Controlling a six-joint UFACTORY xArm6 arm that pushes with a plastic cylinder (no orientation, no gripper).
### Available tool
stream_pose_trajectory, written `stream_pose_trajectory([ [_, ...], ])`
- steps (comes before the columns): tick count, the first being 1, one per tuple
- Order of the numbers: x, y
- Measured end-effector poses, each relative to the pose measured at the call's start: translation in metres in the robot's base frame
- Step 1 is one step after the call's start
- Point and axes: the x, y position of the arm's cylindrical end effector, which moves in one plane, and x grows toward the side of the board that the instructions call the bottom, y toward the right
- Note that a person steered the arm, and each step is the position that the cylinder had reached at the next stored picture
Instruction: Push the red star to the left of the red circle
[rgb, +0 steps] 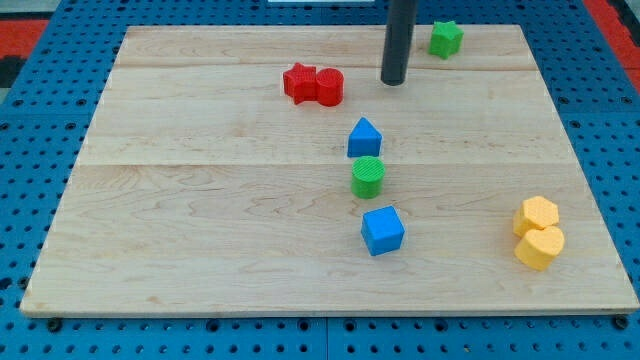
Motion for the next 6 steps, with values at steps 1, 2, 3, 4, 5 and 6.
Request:
stream_pose_trajectory([
  [1,-0.001,-0.017],
  [2,-0.006,-0.053],
  [3,-0.011,-0.097],
  [4,-0.012,-0.133],
  [5,0.002,-0.159],
  [6,0.031,-0.194],
])
